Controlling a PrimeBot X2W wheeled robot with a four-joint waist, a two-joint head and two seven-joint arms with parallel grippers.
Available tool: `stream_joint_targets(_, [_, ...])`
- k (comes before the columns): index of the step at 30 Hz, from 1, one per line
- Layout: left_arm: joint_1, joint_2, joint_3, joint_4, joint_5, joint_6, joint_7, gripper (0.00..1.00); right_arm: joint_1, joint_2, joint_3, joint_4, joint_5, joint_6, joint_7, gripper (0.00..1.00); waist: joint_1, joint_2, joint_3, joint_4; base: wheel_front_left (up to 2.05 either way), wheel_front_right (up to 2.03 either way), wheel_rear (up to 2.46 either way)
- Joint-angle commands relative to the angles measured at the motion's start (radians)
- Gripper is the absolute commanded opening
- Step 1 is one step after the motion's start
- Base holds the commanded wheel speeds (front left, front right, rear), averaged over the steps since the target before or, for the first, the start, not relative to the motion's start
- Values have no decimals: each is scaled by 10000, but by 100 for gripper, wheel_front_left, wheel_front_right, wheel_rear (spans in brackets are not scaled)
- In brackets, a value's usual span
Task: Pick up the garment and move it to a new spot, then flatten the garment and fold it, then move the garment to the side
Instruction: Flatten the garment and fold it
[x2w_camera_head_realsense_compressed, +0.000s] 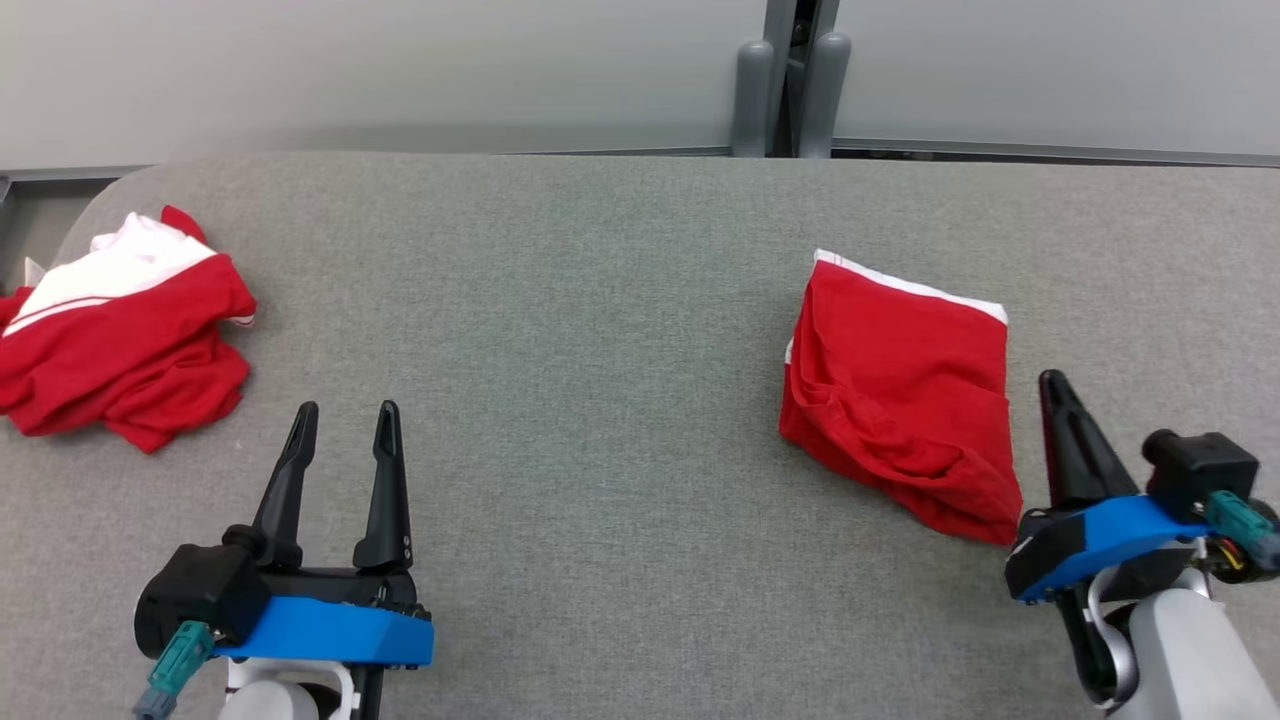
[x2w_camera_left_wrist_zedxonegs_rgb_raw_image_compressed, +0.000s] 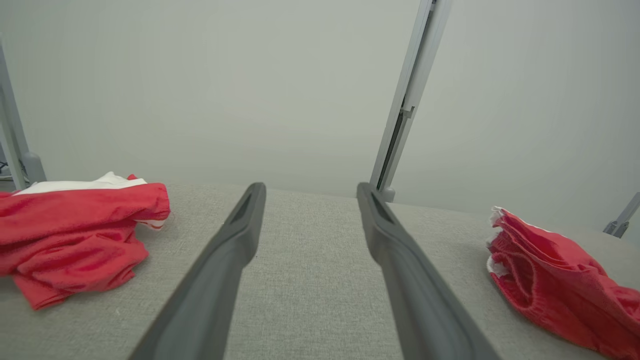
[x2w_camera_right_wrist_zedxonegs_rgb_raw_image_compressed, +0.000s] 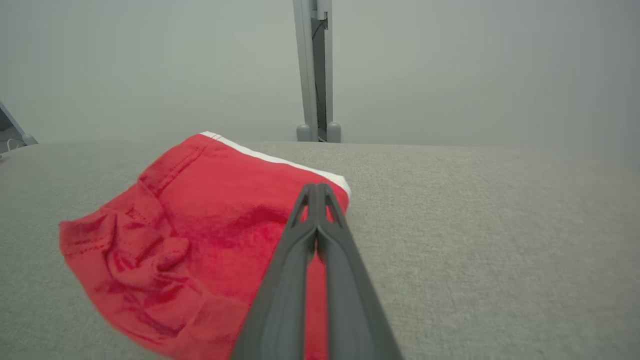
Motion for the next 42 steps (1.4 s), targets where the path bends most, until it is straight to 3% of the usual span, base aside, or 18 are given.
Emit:
stream_joint_targets(1, [-127,43,25,43,-34,-46,-33,100,-240,42,186,384,-92,-3,105,0,0,0,73,127,0,0,0])
stream_joint_targets(14, [-117,37,59,38,-86,-8,-31,100,-920,220,1642,2569,221,-3,58,0,0,0,230,532,0,0,0])
stream_joint_targets(30, [-229,32,3,91,-156,9,-33,100,-1383,816,3870,3197,975,-3,-643,0,0,0,200,584,0,0,0])
stream_joint_targets(35, [-62,30,104,53,-105,57,-31,100,-1606,895,3605,3065,1033,-3,-1026,0,0,0,30,363,0,0,0])
stream_joint_targets(42, [83,53,152,77,12,46,-33,100,-1223,591,2195,1799,641,-3,-1304,0,0,0,-324,-162,0,0,0])
